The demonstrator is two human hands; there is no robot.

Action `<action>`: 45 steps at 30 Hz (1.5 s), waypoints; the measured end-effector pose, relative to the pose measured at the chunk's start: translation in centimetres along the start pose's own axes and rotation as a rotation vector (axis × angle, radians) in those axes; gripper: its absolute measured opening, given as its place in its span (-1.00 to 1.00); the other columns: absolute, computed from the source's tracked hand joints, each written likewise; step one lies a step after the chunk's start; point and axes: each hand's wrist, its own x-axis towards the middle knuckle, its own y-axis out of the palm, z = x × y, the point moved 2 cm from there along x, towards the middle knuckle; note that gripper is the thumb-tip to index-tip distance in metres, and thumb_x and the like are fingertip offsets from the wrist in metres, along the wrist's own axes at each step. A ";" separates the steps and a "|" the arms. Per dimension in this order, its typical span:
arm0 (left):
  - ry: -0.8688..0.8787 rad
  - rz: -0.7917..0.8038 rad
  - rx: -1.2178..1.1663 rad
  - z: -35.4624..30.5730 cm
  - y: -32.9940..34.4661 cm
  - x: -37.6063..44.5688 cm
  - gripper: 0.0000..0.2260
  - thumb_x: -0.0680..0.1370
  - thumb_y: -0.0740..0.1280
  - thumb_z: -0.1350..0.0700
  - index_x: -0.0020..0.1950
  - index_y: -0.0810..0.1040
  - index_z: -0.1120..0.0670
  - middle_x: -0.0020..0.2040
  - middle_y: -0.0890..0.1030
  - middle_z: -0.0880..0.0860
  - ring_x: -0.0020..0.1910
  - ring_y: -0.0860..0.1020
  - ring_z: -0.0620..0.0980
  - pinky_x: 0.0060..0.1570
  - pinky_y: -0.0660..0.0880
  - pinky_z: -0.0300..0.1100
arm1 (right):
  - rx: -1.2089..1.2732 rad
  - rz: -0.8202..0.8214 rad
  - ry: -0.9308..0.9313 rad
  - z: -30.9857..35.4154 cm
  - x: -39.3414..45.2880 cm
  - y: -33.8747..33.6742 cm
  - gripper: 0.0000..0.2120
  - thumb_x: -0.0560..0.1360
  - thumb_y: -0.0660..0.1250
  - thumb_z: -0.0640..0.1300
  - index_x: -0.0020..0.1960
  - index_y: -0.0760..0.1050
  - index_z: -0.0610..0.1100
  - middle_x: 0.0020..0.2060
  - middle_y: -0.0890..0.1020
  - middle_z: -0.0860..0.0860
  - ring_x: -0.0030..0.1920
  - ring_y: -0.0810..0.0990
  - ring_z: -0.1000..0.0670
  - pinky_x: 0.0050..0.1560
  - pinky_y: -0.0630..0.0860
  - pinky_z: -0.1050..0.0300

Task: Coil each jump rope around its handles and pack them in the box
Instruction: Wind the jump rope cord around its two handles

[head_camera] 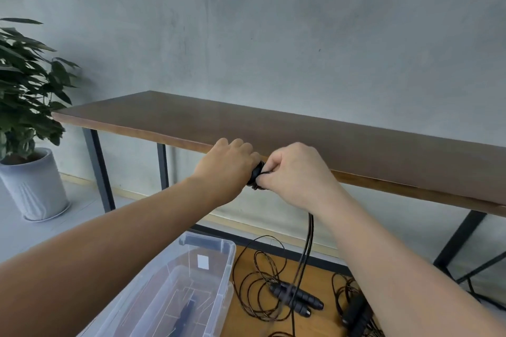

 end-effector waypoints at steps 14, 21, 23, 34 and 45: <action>-0.094 0.222 -0.716 1.4 -3.9 -0.8 -0.88 0.46 0.37 0.19 -0.21 0.45 0.08 -0.34 0.50 -0.03 -0.38 0.44 -0.04 -0.43 0.33 -0.31 | 0.608 0.389 0.083 -1.9 4.6 -2.5 -0.72 0.21 0.53 0.00 -0.22 0.52 -0.11 -0.38 0.55 -0.01 -0.42 0.43 0.03 -0.48 0.38 0.29; -0.248 0.109 -1.037 0.6 -6.2 0.9 -0.67 0.40 0.41 0.05 -0.37 0.26 0.03 -0.47 0.31 -0.10 -0.45 0.21 -0.09 -0.52 0.18 -0.30 | 1.152 0.317 0.238 -4.9 5.7 -2.3 -0.71 0.58 0.05 -0.37 -0.12 0.51 -0.18 -0.31 0.62 -0.07 -0.34 0.57 0.10 -0.35 0.44 0.30; -0.319 0.057 -1.210 0.8 -6.3 1.5 -0.66 0.38 0.41 0.12 -0.38 0.24 0.03 -0.43 0.28 -0.03 -0.42 0.20 -0.07 -0.47 0.17 -0.24 | 1.046 0.228 0.201 -6.0 5.6 -1.7 -0.72 0.62 0.09 -0.32 -0.23 0.34 -0.09 -0.44 0.40 0.05 -0.50 0.21 0.15 -0.49 0.09 0.31; -0.492 -0.106 -1.214 0.5 -5.5 5.6 -0.87 0.42 0.32 0.25 -0.19 0.43 0.04 -0.36 0.41 -0.03 -0.44 0.34 -0.06 -0.53 0.28 -0.29 | 1.206 0.243 0.362 -6.9 1.5 -0.2 -0.65 0.68 0.08 -0.01 -0.01 0.51 -0.22 -0.47 0.37 0.04 -0.54 0.20 0.13 -0.56 0.13 0.30; -0.352 -0.193 -0.355 -2.2 -5.0 8.4 -0.65 0.50 0.26 0.27 0.27 0.43 0.09 0.07 0.55 0.15 -0.01 0.50 0.20 -0.16 0.34 -0.02 | 0.655 0.276 0.319 -5.1 2.2 -3.9 -0.80 0.65 0.13 -0.20 -0.11 0.45 -0.16 -0.41 0.37 0.03 -0.55 0.17 0.14 -0.58 0.07 0.31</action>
